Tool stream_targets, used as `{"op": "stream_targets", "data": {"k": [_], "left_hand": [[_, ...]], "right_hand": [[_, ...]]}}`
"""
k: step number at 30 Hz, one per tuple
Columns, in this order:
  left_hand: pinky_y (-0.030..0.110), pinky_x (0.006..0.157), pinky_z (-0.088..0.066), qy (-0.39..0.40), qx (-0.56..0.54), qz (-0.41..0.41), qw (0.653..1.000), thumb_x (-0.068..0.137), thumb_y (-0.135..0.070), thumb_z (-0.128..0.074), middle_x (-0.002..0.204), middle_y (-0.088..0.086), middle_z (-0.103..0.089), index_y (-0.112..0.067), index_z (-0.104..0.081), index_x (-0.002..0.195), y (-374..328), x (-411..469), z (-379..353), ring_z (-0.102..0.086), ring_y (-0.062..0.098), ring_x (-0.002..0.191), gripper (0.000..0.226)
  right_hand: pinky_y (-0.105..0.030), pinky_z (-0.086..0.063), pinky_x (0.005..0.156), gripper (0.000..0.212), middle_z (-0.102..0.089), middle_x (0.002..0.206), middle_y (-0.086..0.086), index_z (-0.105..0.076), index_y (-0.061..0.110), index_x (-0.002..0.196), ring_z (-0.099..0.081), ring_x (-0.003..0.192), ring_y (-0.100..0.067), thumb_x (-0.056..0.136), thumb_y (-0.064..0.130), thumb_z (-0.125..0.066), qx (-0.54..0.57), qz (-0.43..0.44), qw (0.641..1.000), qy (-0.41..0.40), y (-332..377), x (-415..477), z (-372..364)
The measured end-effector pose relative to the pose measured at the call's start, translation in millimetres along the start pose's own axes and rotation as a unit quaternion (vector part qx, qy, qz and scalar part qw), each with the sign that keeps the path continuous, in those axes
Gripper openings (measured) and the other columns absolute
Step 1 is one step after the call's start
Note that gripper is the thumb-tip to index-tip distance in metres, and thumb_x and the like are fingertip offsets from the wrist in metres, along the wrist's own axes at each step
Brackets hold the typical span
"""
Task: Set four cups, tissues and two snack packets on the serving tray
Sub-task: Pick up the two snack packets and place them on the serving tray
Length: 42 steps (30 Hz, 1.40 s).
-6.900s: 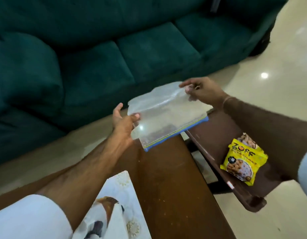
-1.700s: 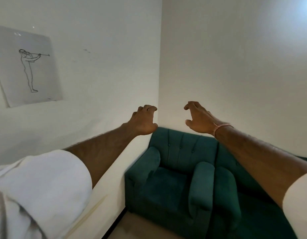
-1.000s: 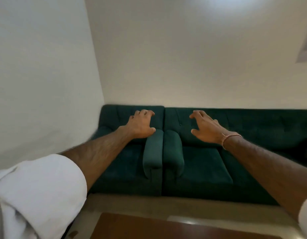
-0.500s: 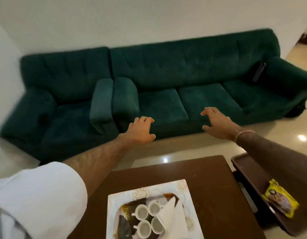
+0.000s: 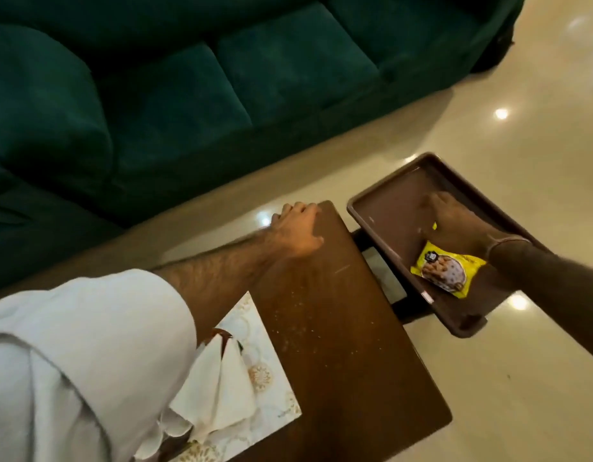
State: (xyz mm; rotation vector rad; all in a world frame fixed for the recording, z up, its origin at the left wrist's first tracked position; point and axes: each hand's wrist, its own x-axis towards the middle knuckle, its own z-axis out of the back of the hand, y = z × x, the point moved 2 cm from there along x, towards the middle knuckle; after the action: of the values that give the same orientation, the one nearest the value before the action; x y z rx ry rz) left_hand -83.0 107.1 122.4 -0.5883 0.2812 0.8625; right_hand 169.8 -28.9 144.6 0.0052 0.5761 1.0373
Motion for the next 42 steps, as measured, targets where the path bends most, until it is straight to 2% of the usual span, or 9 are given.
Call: {"op": "stream_targets", "data": {"k": [6,16,21,24,26,30,33,36,42], "left_hand": [[0.049,0.106,-0.035,0.057,-0.012,-0.064,0.996,0.088,-0.034,-0.063,0.139,0.007,-0.051,-0.019,-0.048,0.137,-81,68,-90,-0.043,0.028,0.130,0.053],[0.045,0.096,-0.042,0.043,-0.073,-0.066,0.994,0.084,-0.059,-0.064,0.117,0.005,-0.069,-0.015,-0.055,0.120,-178,128,-180,-0.063,0.028,0.110,0.057],[0.041,0.091,-0.054,0.050,-0.194,-0.006,0.980,0.076,-0.041,-0.081,0.120,0.007,-0.068,-0.016,-0.055,0.120,-202,133,-201,-0.064,0.029,0.110,0.057],[0.038,0.087,-0.052,0.054,-0.194,-0.028,0.979,0.070,-0.031,-0.073,0.101,0.001,-0.064,-0.024,-0.064,0.090,-210,134,-200,-0.064,0.027,0.103,0.024],[0.037,0.088,-0.051,0.006,-0.189,-0.013,0.982,0.065,-0.033,-0.065,0.097,-0.002,-0.053,-0.027,-0.064,0.080,-213,142,-191,-0.061,0.025,0.101,0.016],[0.036,0.090,-0.046,-0.066,-0.220,0.043,0.972,0.075,-0.032,-0.073,0.110,0.002,-0.054,-0.021,-0.054,0.101,-221,172,-175,-0.055,0.026,0.109,0.034],[0.037,0.093,-0.051,-0.001,-0.186,0.058,0.981,0.079,-0.036,-0.078,0.123,0.009,-0.064,-0.013,-0.055,0.122,-230,192,-176,-0.060,0.029,0.114,0.054],[0.036,0.088,-0.058,0.040,-0.178,0.104,0.978,0.074,-0.044,-0.080,0.120,0.012,-0.069,-0.009,-0.067,0.118,-232,192,-178,-0.068,0.028,0.107,0.058],[0.025,0.043,-0.054,0.200,-0.113,0.146,0.962,0.082,-0.034,-0.071,0.066,0.011,-0.076,-0.001,-0.073,0.084,-210,156,-181,-0.072,0.022,0.049,0.033]], "right_hand": [[-0.048,-0.042,0.103,0.053,-0.045,0.134,-0.031,-0.048,-0.002,0.133,-0.048,0.123,-0.049,0.086,0.013,-0.068,0.044,-0.149,0.988,-0.010,-125,12,-50],[-0.048,-0.044,0.104,0.077,-0.052,0.134,-0.024,-0.036,0.004,0.130,-0.051,0.124,-0.044,0.081,0.049,-0.074,0.289,-0.305,0.896,-0.142,-200,4,-115],[-0.052,-0.052,0.098,0.077,-0.062,0.127,-0.015,-0.042,0.003,0.129,-0.064,0.114,-0.035,0.076,0.041,-0.083,0.510,-0.351,0.774,-0.129,-198,5,-133],[-0.053,-0.056,0.092,0.047,-0.068,0.121,-0.023,-0.057,-0.005,0.126,-0.069,0.105,-0.039,0.087,0.015,-0.075,0.639,-0.319,0.684,-0.150,-195,-1,-141],[-0.050,-0.058,0.087,0.031,-0.071,0.117,-0.019,-0.064,-0.001,0.122,-0.072,0.101,-0.037,0.093,0.011,-0.066,0.678,-0.313,0.647,-0.153,-194,-11,-143],[-0.048,-0.058,0.083,0.020,-0.075,0.110,-0.006,-0.068,0.011,0.116,-0.073,0.097,-0.031,0.099,0.015,-0.058,0.699,-0.311,0.623,-0.164,-201,-23,-146],[-0.047,-0.059,0.081,0.016,-0.076,0.104,0.001,-0.069,0.020,0.108,-0.075,0.093,-0.026,0.101,0.019,-0.054,0.711,-0.317,0.605,-0.167,-206,-27,-148],[-0.044,-0.060,0.077,0.017,-0.076,0.106,0.002,-0.068,0.021,0.110,-0.075,0.093,-0.025,0.102,0.023,-0.052,0.728,-0.325,0.579,-0.167,-209,-31,-147],[-0.042,-0.060,0.075,0.029,-0.074,0.113,0.000,-0.062,0.016,0.127,-0.073,0.096,-0.024,0.105,0.025,-0.046,0.743,-0.343,0.542,-0.191,-210,-36,-141]]}}
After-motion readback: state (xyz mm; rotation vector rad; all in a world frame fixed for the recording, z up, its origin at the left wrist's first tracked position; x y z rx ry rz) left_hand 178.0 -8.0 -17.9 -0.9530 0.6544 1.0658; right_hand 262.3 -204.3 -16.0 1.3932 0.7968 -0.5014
